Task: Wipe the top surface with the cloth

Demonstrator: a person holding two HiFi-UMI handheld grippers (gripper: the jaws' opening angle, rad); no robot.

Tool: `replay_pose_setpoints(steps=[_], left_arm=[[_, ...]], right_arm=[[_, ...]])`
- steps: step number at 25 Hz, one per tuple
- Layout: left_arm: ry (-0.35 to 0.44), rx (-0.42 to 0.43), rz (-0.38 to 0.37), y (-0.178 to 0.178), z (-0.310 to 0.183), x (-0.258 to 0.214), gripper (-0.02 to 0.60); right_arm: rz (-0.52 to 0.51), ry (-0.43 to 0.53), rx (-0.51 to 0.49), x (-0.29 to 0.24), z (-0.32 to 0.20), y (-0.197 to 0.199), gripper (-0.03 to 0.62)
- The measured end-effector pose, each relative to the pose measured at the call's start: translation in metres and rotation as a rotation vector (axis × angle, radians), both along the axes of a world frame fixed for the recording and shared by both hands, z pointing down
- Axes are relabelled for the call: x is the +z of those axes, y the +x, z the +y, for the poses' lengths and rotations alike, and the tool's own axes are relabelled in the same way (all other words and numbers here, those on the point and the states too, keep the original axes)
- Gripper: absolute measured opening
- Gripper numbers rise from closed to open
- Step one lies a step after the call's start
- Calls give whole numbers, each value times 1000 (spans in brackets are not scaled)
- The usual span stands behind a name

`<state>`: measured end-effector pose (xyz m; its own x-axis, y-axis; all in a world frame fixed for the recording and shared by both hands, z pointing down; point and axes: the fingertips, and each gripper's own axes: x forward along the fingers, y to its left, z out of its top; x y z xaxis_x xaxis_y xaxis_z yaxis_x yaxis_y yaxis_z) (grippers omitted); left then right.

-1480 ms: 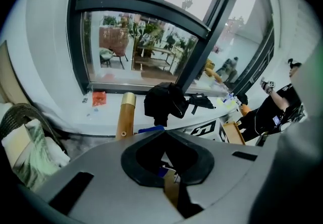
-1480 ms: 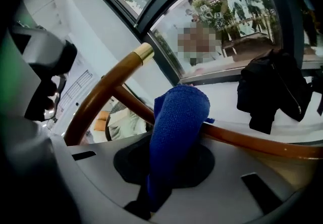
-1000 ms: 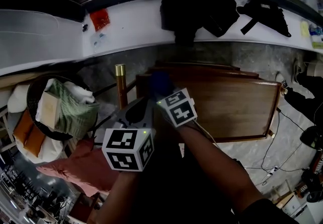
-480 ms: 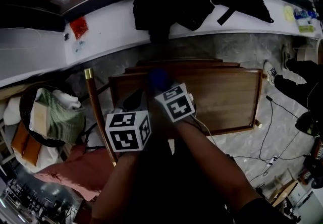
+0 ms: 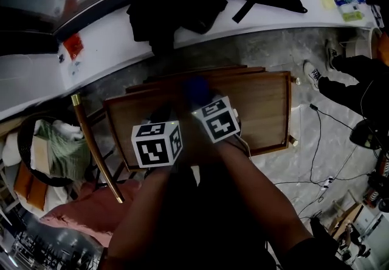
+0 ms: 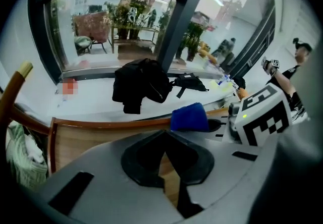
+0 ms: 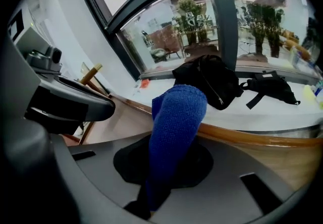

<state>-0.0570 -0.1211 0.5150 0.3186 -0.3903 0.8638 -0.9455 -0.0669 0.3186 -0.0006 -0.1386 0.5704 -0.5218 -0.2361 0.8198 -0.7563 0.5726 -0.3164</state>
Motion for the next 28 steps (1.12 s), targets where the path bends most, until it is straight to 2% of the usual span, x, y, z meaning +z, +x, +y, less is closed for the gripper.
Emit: replay_pose_setpoints(steps=[13, 16, 24, 28], left_arm=[[-18, 104, 41, 121, -16, 18, 9], [-17, 139, 49, 145, -20, 19, 9], [-9, 213, 74, 201, -28, 17, 9], [-2, 244, 81, 218, -33, 13, 9]], right_arm=[[53, 8, 120, -1, -14, 127, 48], [92, 13, 150, 0, -20, 160, 48], [183, 16, 219, 3, -35, 238, 48], [195, 14, 230, 1, -41, 256, 48]])
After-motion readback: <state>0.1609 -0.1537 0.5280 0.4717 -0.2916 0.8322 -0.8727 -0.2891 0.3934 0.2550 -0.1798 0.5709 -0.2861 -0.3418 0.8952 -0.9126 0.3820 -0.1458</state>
